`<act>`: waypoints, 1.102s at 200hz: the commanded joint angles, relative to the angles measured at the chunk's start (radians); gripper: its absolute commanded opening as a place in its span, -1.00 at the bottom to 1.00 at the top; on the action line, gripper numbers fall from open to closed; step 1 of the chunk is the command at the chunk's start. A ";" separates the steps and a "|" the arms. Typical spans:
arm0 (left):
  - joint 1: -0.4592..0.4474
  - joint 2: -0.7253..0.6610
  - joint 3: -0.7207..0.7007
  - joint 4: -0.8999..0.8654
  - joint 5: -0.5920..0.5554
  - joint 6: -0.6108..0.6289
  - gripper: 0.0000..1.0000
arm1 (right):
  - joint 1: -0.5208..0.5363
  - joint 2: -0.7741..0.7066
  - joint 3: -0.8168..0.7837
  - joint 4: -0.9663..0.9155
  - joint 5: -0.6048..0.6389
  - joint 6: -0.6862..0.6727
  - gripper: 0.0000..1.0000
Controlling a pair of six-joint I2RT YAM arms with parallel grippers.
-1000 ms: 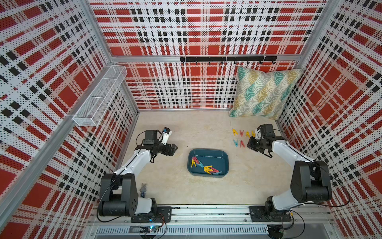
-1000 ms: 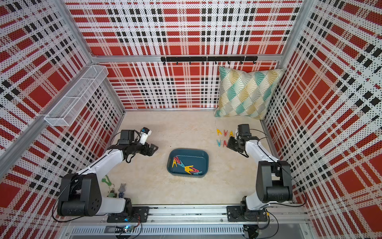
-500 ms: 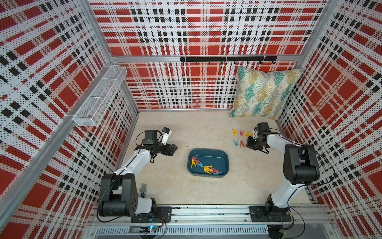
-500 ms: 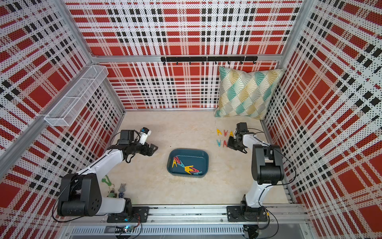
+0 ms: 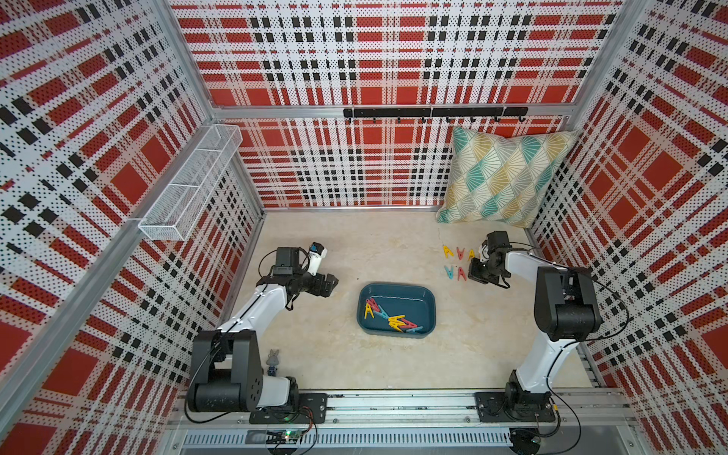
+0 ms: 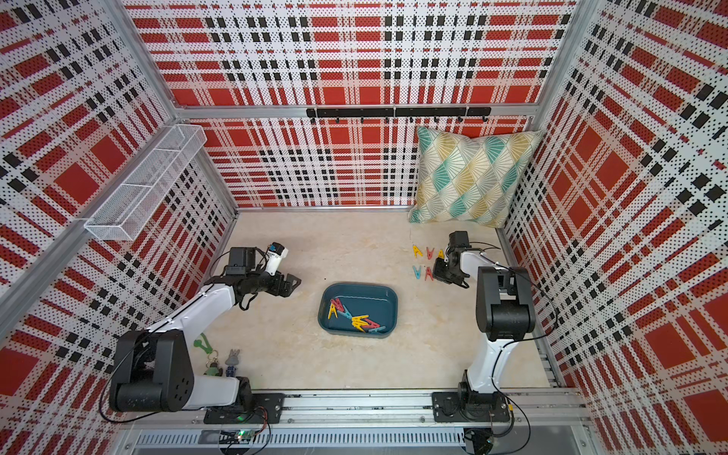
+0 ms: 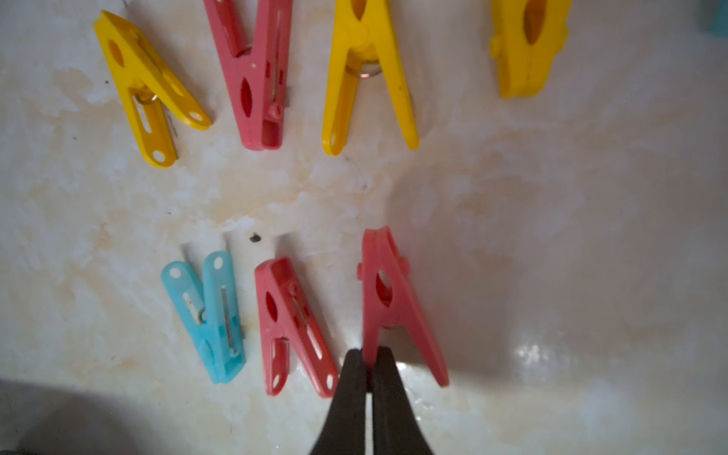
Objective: Take the clothespins out of the storage box
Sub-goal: Place the clothespin at the center of the board.
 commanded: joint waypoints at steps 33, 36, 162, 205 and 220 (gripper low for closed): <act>0.011 -0.016 -0.008 0.013 0.013 0.004 0.83 | -0.006 0.010 0.011 -0.013 0.013 -0.009 -0.75; 0.011 -0.015 -0.007 0.013 0.013 0.004 0.83 | -0.007 0.008 0.011 -0.015 0.012 -0.008 -0.73; 0.011 -0.016 -0.009 0.013 0.015 0.004 0.83 | 0.016 -0.288 0.044 -0.140 -0.064 0.020 -0.39; 0.011 -0.011 -0.009 0.012 0.010 0.004 0.83 | 0.223 -0.424 0.042 -0.143 -0.029 0.012 -0.36; 0.010 -0.010 -0.009 0.012 0.007 0.004 0.83 | 0.327 -0.443 0.048 -0.144 0.018 0.001 -0.36</act>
